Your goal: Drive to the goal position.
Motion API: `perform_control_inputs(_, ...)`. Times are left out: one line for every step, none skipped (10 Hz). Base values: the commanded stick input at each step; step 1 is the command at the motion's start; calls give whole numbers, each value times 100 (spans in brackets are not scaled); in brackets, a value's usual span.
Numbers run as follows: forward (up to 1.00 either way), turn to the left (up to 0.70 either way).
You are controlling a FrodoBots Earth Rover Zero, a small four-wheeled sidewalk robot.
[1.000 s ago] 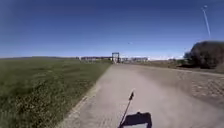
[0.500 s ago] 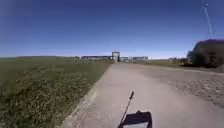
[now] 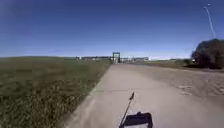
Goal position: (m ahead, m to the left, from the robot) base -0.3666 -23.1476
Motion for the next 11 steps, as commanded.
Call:
perform_control_inputs(100,0)
perform_control_inputs(100,0)
perform_control_inputs(100,0)
perform_control_inputs(100,-2)
perform_control_inputs(100,-19)
perform_control_inputs(100,-36)
perform_control_inputs(100,-10)
perform_control_inputs(100,-1)
perform_control_inputs(100,0)
perform_control_inputs(100,0)
perform_control_inputs(0,0)
